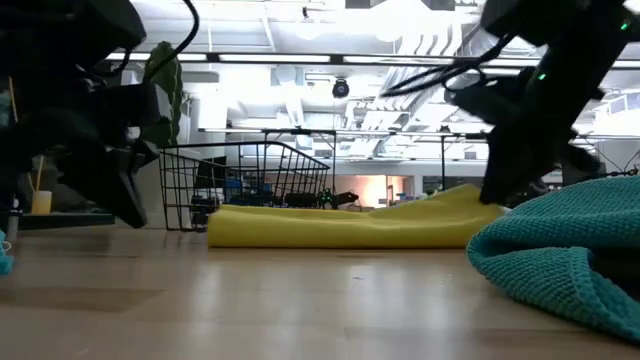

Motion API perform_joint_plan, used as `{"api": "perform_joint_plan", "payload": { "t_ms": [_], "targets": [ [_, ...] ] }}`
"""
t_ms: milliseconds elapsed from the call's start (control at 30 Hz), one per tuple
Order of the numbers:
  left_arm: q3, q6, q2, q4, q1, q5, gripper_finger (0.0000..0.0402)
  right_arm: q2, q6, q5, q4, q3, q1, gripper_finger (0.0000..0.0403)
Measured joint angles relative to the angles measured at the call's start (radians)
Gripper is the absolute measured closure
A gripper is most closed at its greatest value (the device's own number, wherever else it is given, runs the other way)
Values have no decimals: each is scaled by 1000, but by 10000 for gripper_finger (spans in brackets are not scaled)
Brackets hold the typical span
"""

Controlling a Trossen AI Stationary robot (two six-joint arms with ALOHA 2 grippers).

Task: Fold microfiber towels
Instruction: Fold the left yellow microfiber cloth

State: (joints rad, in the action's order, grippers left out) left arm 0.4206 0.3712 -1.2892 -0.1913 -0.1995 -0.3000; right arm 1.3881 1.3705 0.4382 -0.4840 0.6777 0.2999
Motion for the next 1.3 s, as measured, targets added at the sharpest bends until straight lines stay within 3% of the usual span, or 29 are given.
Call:
{"api": "perform_joint_plan", "payload": {
  "t_ms": [200,400,867,1033,1300],
  "targets": [
    [3,-61,-132,170,33,29,401,-70,21,11,-29,0,28,403],
    [72,-74,-252,200,54,-5,401,-63,14,-12,-37,2,16,403],
    [98,-105,-265,183,56,-3,401,41,7,-118,-15,-6,-55,396],
    [98,-105,-265,172,56,0,401,54,-14,-126,-3,-6,-76,349],
    [98,-105,-265,170,56,2,401,63,-17,-177,-38,-6,-119,227]
  ]
}}
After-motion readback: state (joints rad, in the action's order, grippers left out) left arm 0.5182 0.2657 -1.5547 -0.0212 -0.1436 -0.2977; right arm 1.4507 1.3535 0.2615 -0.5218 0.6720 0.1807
